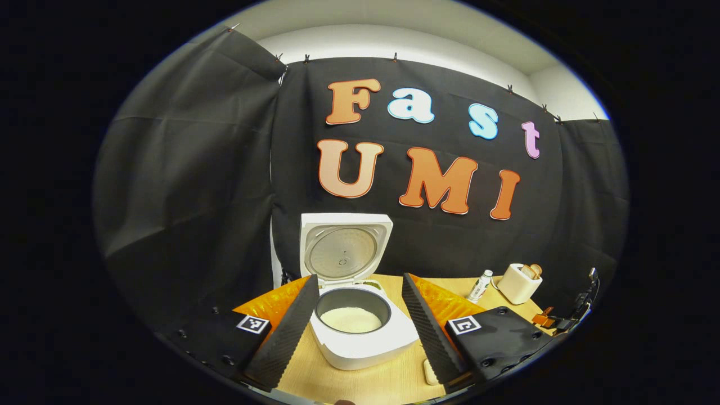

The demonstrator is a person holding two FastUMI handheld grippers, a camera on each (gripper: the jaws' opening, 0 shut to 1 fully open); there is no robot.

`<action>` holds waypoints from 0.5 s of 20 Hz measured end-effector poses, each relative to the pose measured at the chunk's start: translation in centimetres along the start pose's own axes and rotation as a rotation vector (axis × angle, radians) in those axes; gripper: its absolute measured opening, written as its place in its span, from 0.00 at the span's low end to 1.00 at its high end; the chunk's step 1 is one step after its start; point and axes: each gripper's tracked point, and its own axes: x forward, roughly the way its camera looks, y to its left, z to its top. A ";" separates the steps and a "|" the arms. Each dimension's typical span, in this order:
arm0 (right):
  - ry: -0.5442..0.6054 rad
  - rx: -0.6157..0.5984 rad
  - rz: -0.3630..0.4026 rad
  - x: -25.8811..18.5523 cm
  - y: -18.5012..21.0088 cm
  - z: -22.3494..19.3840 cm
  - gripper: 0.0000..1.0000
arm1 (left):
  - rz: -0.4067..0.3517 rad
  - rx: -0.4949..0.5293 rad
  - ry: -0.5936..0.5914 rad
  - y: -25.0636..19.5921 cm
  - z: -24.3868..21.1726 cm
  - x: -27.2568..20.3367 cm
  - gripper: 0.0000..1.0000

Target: Close the left gripper, press the button to open the rice cooker; take a wooden spoon from the chopstick holder with the right hand, scoop a spoonful of rice and pour it into the rice cooker, then put the wooden spoon back into the chopstick holder.

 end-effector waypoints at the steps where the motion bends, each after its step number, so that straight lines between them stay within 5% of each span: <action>1: 0.006 0.001 -0.001 0.2 -0.1 -0.5 0.01 | 0.003 0.006 0.002 -0.1 -0.1 -0.1 1.00; 10: 0.024 0.113 -0.019 0.7 -2.4 -1.3 0.08 | 0.018 0.012 0.021 -0.1 -0.9 -1.2 1.00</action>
